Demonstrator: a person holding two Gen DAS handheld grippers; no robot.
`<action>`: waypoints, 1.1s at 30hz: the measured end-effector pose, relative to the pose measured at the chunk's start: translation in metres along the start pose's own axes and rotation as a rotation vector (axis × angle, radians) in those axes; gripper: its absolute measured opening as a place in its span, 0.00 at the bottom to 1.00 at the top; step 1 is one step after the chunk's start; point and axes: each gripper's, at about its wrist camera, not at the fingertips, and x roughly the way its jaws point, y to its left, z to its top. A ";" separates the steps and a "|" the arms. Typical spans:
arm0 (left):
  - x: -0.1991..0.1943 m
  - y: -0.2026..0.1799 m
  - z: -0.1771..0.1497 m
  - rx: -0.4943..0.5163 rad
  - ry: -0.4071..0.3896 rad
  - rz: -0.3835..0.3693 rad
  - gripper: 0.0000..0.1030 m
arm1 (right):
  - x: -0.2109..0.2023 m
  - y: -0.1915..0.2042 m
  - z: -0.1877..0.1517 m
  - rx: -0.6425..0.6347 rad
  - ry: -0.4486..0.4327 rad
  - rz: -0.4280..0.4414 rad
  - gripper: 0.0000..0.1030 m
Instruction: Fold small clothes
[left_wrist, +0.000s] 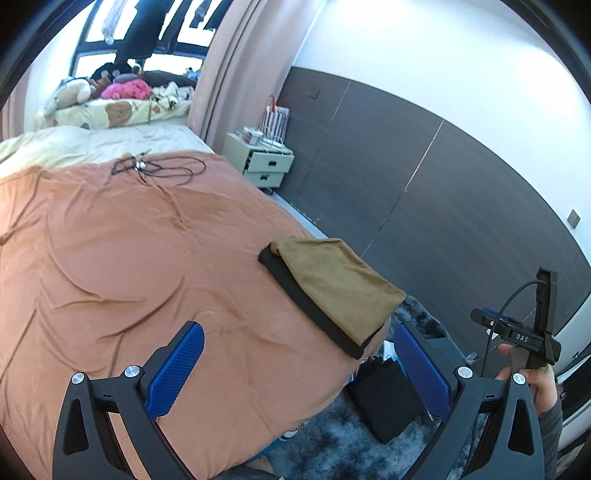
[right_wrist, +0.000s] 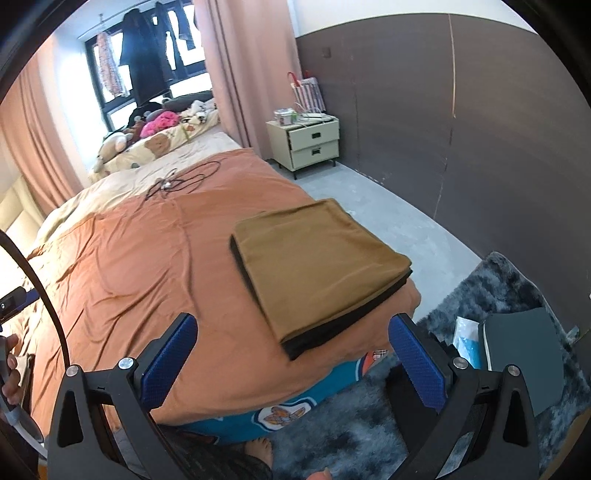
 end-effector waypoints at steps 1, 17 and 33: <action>-0.009 0.000 -0.003 0.000 -0.010 0.005 1.00 | -0.004 0.002 -0.002 -0.007 -0.003 0.005 1.00; -0.121 0.000 -0.061 -0.011 -0.142 0.089 1.00 | -0.075 0.016 -0.054 -0.094 -0.082 0.101 1.00; -0.201 -0.019 -0.119 0.029 -0.251 0.178 1.00 | -0.131 0.035 -0.123 -0.181 -0.178 0.153 1.00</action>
